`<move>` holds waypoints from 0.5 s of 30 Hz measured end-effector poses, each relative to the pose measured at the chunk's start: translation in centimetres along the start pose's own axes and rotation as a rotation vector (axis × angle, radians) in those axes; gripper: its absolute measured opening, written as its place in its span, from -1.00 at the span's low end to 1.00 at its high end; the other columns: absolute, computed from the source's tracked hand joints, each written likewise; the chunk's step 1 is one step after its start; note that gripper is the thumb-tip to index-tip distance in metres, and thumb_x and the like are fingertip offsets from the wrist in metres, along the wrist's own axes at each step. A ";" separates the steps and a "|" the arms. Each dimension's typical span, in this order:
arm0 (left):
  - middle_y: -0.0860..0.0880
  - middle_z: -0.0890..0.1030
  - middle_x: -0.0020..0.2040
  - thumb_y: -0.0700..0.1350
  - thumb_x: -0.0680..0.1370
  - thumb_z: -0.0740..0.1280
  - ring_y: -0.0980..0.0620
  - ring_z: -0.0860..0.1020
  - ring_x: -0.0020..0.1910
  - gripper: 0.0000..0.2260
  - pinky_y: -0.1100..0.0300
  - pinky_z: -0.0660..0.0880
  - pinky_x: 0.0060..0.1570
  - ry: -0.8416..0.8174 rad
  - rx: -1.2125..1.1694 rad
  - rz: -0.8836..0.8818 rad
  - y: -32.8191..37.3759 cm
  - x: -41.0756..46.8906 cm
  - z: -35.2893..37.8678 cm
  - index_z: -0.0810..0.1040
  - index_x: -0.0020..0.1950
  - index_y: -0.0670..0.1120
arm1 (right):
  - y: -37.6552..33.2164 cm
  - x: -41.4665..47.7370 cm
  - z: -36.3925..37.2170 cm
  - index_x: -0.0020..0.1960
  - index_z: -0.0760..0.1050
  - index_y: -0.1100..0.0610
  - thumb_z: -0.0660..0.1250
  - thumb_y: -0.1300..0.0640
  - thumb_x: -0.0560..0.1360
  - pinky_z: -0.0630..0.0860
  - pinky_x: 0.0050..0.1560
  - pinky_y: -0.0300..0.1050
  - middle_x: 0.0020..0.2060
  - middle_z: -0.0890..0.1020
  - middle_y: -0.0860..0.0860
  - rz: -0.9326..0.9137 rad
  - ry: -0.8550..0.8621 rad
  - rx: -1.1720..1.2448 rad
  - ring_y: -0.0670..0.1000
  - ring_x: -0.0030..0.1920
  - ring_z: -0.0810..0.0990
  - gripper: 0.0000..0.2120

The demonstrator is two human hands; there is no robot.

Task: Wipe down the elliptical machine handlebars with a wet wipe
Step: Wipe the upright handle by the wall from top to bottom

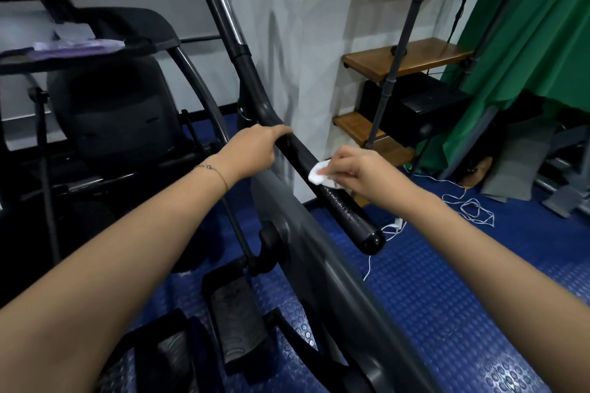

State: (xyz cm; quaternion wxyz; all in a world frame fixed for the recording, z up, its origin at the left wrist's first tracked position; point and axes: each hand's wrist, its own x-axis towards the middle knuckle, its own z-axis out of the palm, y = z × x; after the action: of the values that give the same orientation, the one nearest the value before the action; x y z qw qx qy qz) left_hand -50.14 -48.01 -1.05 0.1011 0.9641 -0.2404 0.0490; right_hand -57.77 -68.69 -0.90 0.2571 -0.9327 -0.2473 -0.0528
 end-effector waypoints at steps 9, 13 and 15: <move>0.07 0.33 0.45 -0.31 0.55 0.09 -0.01 0.33 0.40 -0.52 0.13 0.31 0.29 0.025 0.053 -0.015 0.8 0.1 0.2 0.39 0.41 0.04 | 0.8 -0.8 -0.1 0.06 0.63 0.13 0.35 0.24 0.47 0.33 -0.17 -0.45 -0.27 0.44 -0.20 0.017 0.017 0.056 -0.24 -0.25 0.45 -0.81; 0.05 0.31 0.47 -0.33 0.53 0.09 -0.02 0.31 0.43 -0.49 0.14 0.24 0.38 0.015 0.050 -0.033 1.1 0.1 0.1 0.37 0.42 0.03 | 0.6 -0.3 0.4 0.02 0.59 0.13 0.33 0.25 0.48 0.43 -0.13 -0.25 -0.22 0.52 -0.12 0.053 0.062 0.066 -0.25 -0.27 0.48 -0.86; 0.05 0.29 0.48 -0.34 0.52 0.08 -0.02 0.31 0.43 -0.48 0.11 0.29 0.37 -0.003 0.050 -0.041 1.1 -0.1 0.3 0.34 0.44 0.03 | 1.0 -1.0 0.3 -0.06 0.60 0.12 0.37 0.26 0.45 0.40 -0.14 -0.38 -0.25 0.50 -0.18 0.056 0.063 0.107 -0.33 -0.27 0.48 -0.90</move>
State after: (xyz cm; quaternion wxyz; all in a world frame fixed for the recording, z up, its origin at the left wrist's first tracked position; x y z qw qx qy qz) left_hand -50.78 -49.01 -1.17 0.0775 0.9711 -0.2196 0.0517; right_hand -58.14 -69.73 -1.79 0.3155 -0.9221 -0.2154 -0.0617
